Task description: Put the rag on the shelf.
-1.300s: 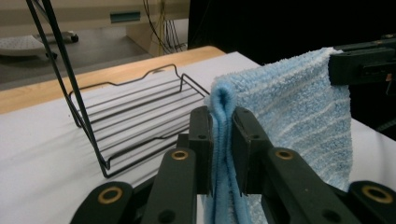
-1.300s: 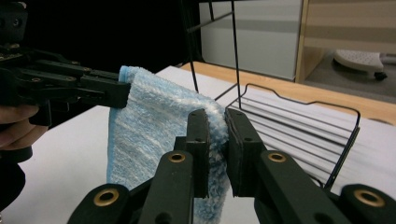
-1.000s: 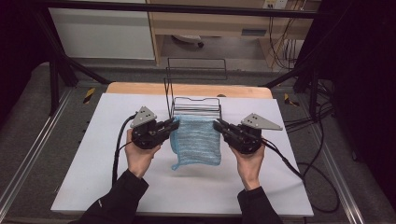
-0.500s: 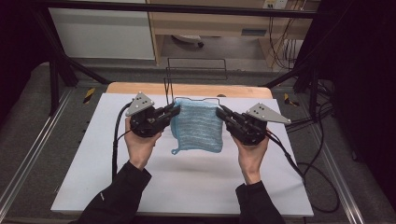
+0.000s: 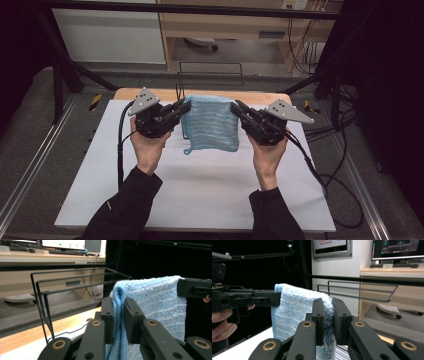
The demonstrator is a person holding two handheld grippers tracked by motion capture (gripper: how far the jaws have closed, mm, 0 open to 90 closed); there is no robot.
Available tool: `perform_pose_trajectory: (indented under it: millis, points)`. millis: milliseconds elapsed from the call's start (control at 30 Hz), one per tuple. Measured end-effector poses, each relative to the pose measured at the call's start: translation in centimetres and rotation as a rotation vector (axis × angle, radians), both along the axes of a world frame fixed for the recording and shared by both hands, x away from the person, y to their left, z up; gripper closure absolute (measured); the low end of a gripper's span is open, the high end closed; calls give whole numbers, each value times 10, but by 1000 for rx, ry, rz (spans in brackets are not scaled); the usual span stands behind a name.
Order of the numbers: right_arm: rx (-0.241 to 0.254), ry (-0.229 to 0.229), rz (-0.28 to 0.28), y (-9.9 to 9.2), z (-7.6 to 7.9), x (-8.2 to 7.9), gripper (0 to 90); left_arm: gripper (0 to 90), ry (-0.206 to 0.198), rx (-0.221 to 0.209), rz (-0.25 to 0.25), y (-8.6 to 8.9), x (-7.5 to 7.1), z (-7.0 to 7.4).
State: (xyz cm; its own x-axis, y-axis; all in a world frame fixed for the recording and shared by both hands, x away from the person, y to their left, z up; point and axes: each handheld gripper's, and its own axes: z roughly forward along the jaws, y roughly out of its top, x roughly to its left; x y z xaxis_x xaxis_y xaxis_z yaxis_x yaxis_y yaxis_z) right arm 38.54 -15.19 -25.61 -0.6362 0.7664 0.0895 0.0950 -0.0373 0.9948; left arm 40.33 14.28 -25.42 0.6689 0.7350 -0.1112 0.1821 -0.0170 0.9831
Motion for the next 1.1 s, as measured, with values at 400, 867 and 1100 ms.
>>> perform_pose_trajectory:
  millis: [400, 867, 1100]
  points:
    - [3, -63, -26, 4, 25, 10, 815, 787, -51, -29, 15, 2, 6, 24]
    - [29, -116, -43, 8, 50, 20, 817, 787, -107, -38, 35, 2, 15, 53]
    - [31, -134, -56, 8, 61, 28, 817, 787, -125, -37, 39, 0, 20, 66]
